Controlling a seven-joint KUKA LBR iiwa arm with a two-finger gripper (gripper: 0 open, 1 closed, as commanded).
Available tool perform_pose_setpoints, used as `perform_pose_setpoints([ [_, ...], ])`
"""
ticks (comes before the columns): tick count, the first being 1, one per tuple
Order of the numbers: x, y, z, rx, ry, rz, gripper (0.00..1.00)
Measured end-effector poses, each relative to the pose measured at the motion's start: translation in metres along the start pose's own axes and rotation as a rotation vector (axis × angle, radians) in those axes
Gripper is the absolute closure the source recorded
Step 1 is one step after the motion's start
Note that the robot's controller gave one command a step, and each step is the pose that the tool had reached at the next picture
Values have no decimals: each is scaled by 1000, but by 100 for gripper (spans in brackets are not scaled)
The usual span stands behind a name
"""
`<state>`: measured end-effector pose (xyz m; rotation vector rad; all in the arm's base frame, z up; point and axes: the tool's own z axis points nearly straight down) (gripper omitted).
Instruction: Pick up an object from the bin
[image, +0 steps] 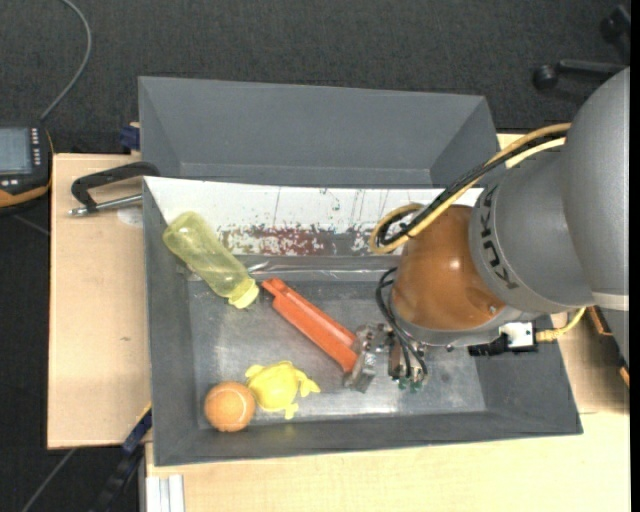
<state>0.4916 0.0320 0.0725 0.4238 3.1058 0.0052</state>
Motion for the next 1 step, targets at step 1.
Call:
perform_pose_setpoints([
  [1, 1, 0, -8, 1, 3, 0, 100],
])
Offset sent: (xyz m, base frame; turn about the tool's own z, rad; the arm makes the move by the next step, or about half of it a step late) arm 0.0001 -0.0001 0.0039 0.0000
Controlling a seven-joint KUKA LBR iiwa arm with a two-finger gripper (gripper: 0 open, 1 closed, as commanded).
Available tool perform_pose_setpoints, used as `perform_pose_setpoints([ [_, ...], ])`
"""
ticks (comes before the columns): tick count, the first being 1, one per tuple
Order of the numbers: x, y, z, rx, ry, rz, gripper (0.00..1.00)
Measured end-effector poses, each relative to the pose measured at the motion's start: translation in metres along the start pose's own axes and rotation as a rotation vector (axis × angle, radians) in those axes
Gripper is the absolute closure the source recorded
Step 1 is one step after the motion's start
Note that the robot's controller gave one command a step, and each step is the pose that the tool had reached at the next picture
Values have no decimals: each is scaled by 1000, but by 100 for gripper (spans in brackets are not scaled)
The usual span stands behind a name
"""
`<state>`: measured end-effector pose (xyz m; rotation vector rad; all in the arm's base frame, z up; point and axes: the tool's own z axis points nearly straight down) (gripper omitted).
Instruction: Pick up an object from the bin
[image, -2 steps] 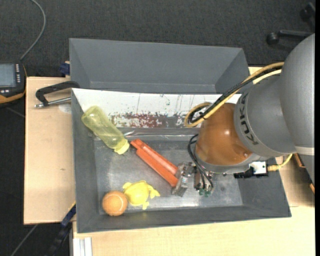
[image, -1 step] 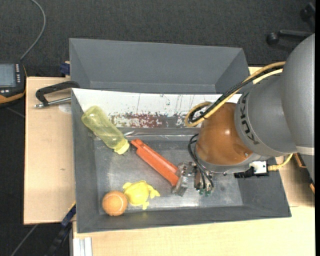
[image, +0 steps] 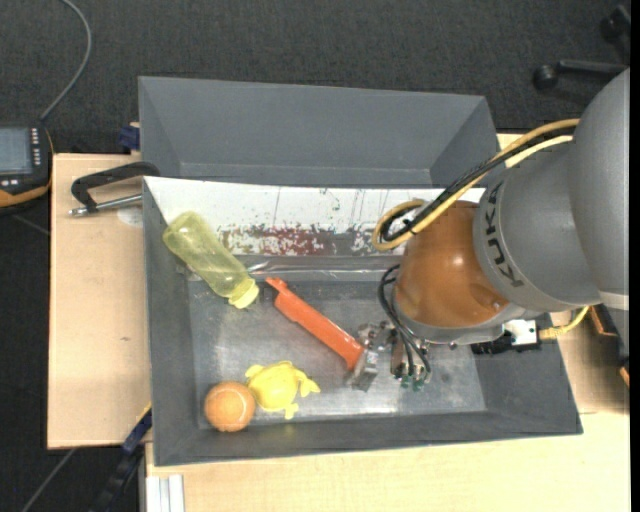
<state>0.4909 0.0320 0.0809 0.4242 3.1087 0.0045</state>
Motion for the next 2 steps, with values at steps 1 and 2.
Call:
perform_pose_setpoints([
  [1, 0, 0, -18, 0, 0, 0, 100],
  [2, -1, 1, -34, -3, -6, -1, 100],
])
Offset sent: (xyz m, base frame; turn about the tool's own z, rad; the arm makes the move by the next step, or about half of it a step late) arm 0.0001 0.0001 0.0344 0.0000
